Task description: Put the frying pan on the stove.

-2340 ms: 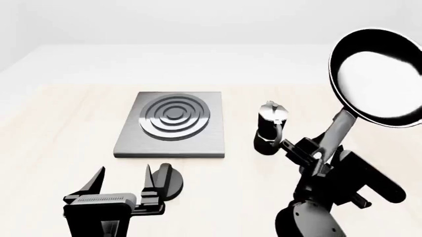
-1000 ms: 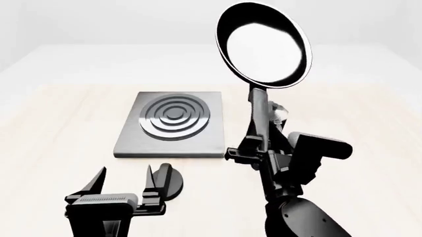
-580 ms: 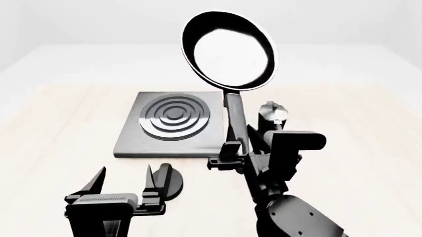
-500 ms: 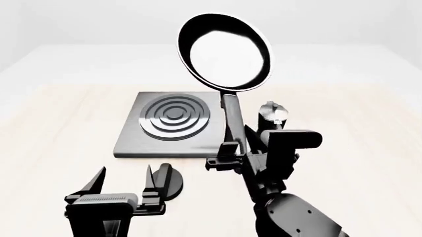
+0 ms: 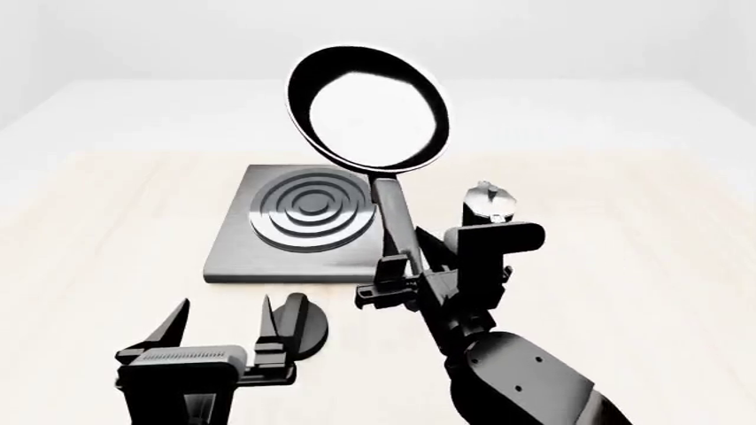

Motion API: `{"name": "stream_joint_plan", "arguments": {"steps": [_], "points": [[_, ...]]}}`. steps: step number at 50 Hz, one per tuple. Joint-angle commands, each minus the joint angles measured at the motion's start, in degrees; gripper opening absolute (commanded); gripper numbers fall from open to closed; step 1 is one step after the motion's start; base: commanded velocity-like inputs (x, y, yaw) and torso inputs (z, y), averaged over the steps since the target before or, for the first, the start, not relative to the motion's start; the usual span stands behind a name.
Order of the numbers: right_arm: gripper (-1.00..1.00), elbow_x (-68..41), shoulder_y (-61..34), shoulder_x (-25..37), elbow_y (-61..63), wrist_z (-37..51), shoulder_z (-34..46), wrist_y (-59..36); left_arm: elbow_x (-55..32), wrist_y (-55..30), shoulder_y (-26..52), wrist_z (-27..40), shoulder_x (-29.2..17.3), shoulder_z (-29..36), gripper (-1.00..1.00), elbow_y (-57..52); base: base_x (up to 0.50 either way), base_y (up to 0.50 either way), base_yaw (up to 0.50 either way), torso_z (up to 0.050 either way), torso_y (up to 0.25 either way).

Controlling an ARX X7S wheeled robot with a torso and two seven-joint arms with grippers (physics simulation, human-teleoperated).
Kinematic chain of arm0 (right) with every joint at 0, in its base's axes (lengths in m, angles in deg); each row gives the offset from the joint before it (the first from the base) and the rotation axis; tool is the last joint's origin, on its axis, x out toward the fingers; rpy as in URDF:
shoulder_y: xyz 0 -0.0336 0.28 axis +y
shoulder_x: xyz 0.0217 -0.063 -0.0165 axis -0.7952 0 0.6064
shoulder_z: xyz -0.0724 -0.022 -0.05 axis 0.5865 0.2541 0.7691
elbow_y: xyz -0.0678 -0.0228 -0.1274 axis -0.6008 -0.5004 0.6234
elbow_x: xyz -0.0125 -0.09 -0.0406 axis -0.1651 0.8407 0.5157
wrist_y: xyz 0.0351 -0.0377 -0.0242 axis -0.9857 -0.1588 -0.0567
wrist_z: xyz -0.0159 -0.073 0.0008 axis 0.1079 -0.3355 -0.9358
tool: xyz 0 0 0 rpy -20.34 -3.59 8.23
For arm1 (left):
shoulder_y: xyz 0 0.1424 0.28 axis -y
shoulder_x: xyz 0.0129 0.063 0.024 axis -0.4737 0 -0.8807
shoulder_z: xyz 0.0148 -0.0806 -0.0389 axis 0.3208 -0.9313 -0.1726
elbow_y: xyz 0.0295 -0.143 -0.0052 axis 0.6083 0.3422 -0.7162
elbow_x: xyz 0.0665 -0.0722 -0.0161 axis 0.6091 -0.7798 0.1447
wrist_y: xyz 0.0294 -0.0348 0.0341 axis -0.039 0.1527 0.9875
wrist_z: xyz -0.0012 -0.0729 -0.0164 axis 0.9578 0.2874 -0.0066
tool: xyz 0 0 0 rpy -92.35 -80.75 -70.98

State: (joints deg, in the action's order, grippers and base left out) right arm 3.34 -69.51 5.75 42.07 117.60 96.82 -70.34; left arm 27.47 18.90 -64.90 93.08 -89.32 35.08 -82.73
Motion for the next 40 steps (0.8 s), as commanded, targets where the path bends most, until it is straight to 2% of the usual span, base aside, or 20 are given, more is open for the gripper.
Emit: {"name": "stream_joint_plan", "arguments": {"steps": [1, 40], "points": [[-1.0, 3.6, -2.6, -0.4, 0.1, -1.6, 0.2, -0.9, 0.0, 0.0, 0.2, 0.1, -0.1, 0.2, 1.0, 0.1, 0.0, 0.0, 0.0, 0.0, 0.0], [-1.0, 1.8, -10.4, 0.7, -0.9, -3.9, 5.9, -13.1, -0.4, -0.2, 0.7, 0.5, -0.5, 0.7, 1.0, 0.5, 0.0, 0.0, 0.0, 0.001, 0.002]]}}
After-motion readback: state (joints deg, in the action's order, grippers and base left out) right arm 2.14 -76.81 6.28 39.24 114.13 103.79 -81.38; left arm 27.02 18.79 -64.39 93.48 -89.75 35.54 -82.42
